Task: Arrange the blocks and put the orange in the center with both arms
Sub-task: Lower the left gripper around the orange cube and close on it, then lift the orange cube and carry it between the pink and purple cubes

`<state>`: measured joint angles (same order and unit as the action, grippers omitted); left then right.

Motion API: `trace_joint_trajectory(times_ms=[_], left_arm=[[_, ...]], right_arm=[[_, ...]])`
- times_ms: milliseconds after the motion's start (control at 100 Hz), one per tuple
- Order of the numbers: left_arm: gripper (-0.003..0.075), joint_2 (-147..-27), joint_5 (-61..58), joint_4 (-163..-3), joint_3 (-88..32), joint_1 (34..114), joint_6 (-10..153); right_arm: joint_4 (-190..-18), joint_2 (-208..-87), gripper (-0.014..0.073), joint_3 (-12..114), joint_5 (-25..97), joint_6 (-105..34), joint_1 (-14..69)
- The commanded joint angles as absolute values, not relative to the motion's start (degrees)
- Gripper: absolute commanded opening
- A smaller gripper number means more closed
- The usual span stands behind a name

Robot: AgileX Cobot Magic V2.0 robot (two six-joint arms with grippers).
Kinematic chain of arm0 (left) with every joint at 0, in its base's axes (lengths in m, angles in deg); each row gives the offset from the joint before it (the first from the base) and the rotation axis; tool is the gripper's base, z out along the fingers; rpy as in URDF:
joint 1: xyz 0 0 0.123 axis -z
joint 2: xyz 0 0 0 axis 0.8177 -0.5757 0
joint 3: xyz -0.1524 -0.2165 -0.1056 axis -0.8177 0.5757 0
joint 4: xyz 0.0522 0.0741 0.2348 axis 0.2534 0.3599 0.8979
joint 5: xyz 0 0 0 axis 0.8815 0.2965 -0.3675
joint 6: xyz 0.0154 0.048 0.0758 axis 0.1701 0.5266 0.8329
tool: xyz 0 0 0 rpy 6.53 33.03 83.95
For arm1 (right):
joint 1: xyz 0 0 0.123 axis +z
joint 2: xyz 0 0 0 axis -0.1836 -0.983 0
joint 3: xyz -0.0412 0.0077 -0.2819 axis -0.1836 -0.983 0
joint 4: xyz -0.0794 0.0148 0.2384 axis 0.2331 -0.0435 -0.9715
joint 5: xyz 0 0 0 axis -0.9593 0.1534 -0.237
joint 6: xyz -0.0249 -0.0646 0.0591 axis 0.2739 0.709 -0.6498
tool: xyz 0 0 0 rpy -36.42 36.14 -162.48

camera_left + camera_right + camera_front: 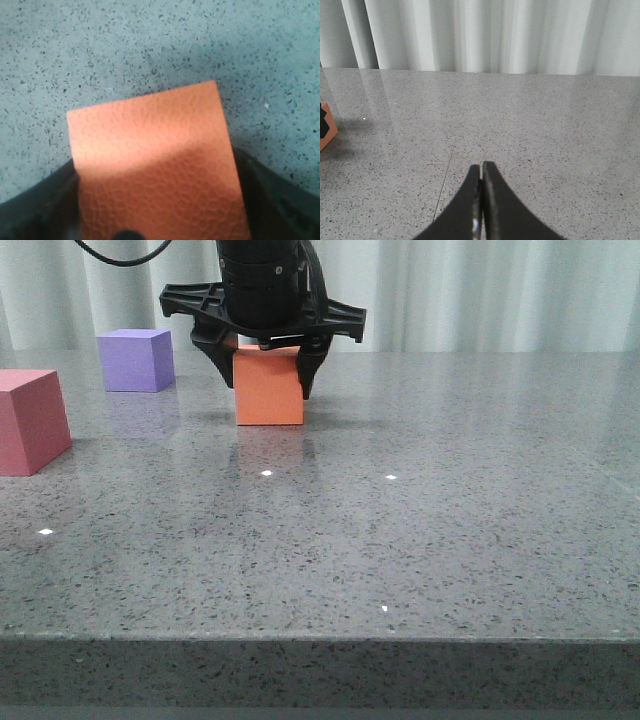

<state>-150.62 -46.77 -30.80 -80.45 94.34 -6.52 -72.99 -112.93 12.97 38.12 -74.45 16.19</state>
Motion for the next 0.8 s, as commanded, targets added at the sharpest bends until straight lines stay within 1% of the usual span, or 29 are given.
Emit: trace_joint_trajectory(times_ms=[0, 50, 120, 360, 610, 790], left_arm=[[0.0281, -146.9, -45.3, -29.2, -82.2, 94.4, -6.9], [0.0244, -146.7, -45.3, -28.9, -82.2, 94.4, -6.8], [0.0221, -145.9, -45.5, -28.4, -82.2, 94.4, -6.1], [0.0220, -139.7, -46.5, -26.9, -82.2, 92.7, -2.1], [0.0220, -133.4, -47.2, -30.6, -81.8, 86.1, 7.9], [0.0220, -129.5, -46.4, -31.5, -76.5, 82.0, 11.1]], right_arm=[[-72.1, -113.0, -0.0069, 14.3, 42.3, -74.1, 15.8], [-72.1, -113.0, -0.0069, 14.3, 42.3, -74.1, 15.8], [-72.1, -113.0, -0.0069, 14.3, 42.3, -74.1, 15.8], [-72.1, -113.0, -0.0069, 14.3, 42.3, -74.1, 15.8], [-72.1, -113.0, -0.0069, 14.3, 42.3, -74.1, 15.8], [-72.1, -113.0, -0.0069, 14.3, 42.3, -74.1, 15.8]])
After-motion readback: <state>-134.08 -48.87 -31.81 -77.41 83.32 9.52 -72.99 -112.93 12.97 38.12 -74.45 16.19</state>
